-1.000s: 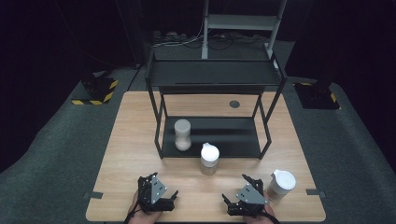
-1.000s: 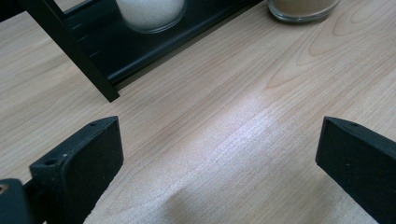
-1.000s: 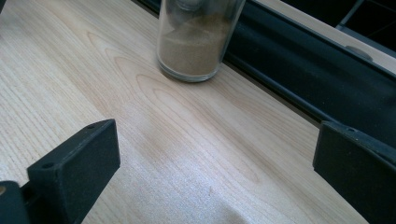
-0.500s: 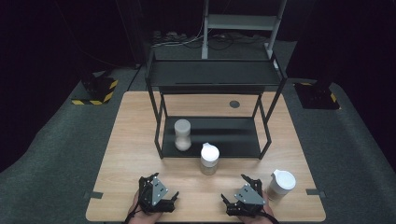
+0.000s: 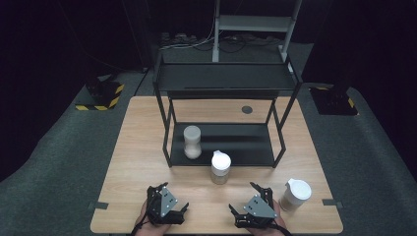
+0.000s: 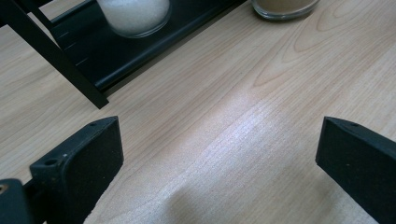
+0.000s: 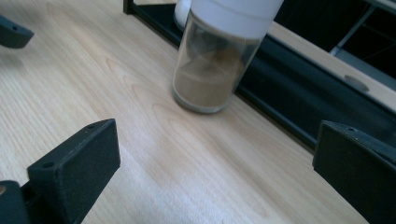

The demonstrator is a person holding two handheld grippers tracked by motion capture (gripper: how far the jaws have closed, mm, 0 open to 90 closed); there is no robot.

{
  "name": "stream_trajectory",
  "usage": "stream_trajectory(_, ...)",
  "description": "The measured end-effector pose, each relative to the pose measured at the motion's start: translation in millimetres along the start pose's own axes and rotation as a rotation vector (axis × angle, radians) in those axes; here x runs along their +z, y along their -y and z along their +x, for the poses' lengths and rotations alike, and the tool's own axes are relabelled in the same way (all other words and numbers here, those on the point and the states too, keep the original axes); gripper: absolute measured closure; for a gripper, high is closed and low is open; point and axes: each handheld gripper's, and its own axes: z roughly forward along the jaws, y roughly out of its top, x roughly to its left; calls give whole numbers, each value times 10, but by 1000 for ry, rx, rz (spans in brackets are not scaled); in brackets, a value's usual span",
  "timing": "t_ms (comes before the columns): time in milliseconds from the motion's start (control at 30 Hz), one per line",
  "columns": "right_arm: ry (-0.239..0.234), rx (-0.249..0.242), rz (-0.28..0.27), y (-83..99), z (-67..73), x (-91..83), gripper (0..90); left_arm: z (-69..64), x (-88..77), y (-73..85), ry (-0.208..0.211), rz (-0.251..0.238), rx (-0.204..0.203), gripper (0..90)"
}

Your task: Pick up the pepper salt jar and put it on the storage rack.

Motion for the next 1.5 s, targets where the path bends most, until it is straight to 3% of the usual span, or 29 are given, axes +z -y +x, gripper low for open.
stream_trajectory(367,-12,48,-18,-122,33,59,0,12,-5,3,28,-7,1,10)
stream_trajectory(500,-21,92,-13,-162,14,105,2,12,-5,3,35,-7,6,10)
stream_trajectory(733,-36,129,-22,-233,4,166,0,5,-3,2,40,-4,13,10)
stream_trajectory(1500,-30,180,-51,-418,-49,406,0,21,-6,5,56,-11,5,10)
